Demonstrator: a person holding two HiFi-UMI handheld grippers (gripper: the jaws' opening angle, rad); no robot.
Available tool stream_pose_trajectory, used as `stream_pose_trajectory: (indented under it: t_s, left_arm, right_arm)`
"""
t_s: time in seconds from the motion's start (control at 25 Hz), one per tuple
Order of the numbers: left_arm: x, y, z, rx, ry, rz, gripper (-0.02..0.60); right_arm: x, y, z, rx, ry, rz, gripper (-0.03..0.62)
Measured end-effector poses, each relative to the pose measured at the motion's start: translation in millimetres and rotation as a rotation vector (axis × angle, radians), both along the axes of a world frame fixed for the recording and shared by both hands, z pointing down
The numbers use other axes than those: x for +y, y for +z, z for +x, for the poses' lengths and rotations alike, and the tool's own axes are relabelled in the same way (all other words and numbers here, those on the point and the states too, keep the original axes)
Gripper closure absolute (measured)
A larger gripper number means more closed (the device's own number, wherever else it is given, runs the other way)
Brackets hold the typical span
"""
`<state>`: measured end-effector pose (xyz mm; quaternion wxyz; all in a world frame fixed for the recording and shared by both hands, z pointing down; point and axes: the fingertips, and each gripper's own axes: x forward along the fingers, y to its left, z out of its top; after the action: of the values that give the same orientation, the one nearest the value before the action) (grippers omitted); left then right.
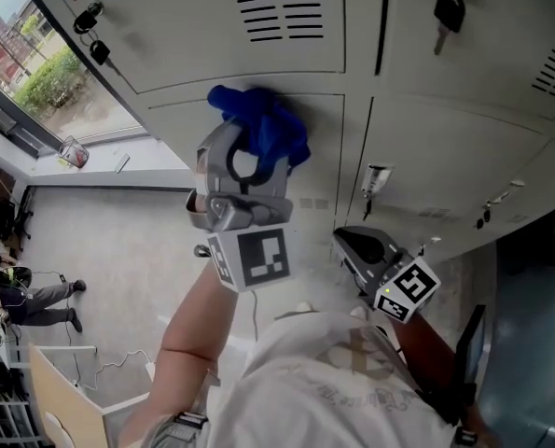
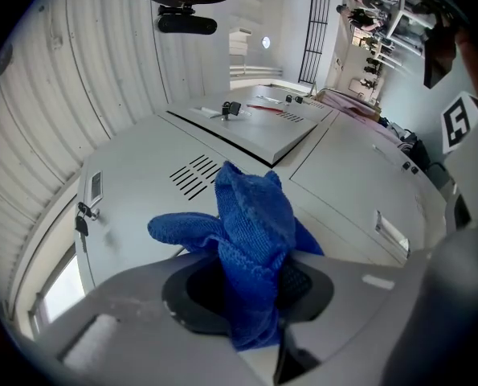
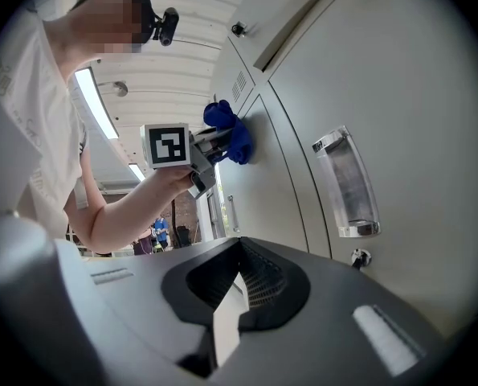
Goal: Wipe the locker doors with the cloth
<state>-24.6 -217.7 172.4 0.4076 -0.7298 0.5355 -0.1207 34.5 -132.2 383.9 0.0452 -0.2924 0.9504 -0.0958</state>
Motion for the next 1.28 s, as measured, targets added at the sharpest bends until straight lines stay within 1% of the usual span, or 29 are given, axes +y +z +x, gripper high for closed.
stream_pose_trajectory:
  t_s: [0.24, 0.44, 0.52, 0.64, 0.8, 0.96, 1.16, 1.28]
  left_arm:
    - [5, -1, 31, 0.008, 0.039, 0.015, 0.469]
    - [7, -4, 47, 0.012, 0.068, 0.018, 0.469]
    - [9, -6, 57, -0.013, 0.092, 0.027, 0.468]
    - [12, -7, 74, -0.074, 0.113, 0.047, 0.468]
    - [13, -4, 82, -0.153, 0.093, 0.067, 0.469]
    - [13, 24, 93, -0.248, 0.084, 0.052, 0.469]
    - [13, 61, 93, -0.266, 0.104, 0.032, 0.469]
    - [12, 82, 91, -0.274, 0.104, 0.003, 0.469]
  right_arm:
    - [3, 2, 10, -0.006, -0.001, -0.006, 0.588]
    - [3, 2, 21, -0.011, 0.006, 0.001, 0.588]
    - [3, 1, 27, -0.01, 0.01, 0.003, 0.586]
    - [4, 2, 36, -0.012, 0.021, 0.0, 0.588]
    - [4, 1, 44, -0.015, 0.02, 0.0, 0.588]
    - [5, 4, 47, -0.017, 0.01, -0.008, 0.586]
    - [4, 6, 51, -0.019, -0.001, -0.015, 0.588]
    - [3, 7, 55, -0.017, -0.001, -0.018, 0.586]
